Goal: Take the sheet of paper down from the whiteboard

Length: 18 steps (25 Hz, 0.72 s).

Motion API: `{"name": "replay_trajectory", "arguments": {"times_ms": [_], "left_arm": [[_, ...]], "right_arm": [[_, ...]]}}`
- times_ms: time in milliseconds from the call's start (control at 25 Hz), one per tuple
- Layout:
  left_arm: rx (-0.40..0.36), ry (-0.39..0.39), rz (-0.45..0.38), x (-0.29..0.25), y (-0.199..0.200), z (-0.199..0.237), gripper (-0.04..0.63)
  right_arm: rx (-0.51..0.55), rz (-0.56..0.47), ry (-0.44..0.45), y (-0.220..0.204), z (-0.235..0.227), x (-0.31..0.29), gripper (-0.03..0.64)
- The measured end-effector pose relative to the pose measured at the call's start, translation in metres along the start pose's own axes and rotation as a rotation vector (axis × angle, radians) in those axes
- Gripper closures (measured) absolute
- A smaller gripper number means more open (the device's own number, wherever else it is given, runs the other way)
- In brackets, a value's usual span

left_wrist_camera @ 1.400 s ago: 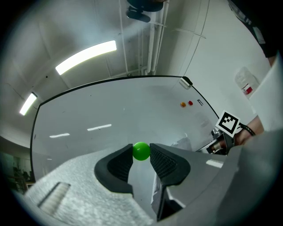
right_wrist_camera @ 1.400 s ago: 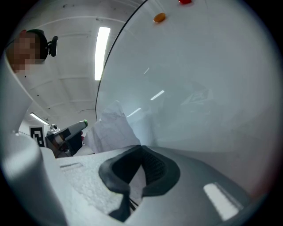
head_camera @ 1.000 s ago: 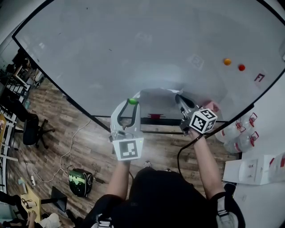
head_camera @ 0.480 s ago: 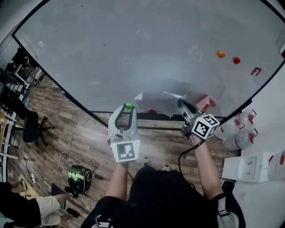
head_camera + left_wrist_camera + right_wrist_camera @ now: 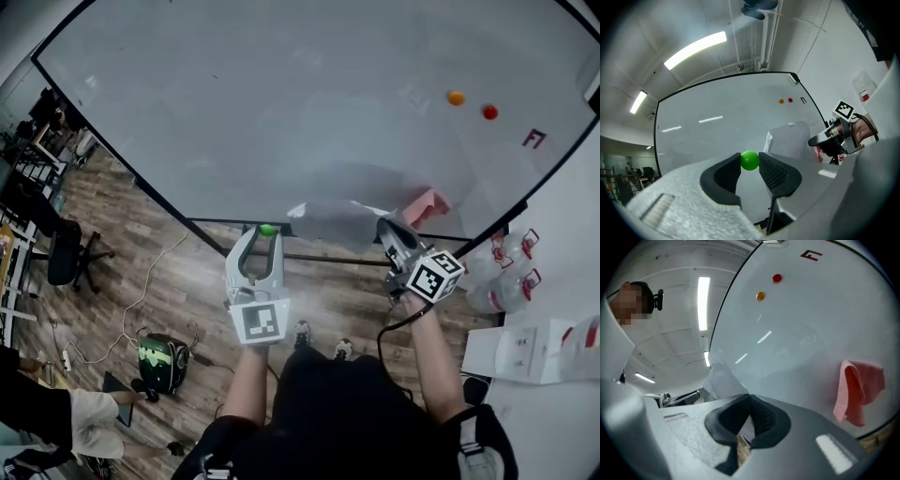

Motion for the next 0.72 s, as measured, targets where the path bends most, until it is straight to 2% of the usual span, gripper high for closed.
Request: {"name": "replay_trajectory", "arguments": {"times_ms": [440,720], "left_arm": [[0.037,0.007,0.016,0.042,-0.006,0.01,0.463],[0.045,-0.065,-0.011,0.071,-0.024,0.035,0.463]], "right_arm": [[-0.003,-0.022,-0.031,-0.014,0.028,0.029,0.614],[0.02,-0.07,-0.083,-0.039,0.07,0.034,0.614]]}}
Point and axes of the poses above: the fingertips, and each gripper's own axes: x backward along the fingers, z to its left, y out of its top, the point moved 10 cm from there along x, backward along the fingers, and after that the axes turned 9 degrees about -x, right-handed, at the moved point
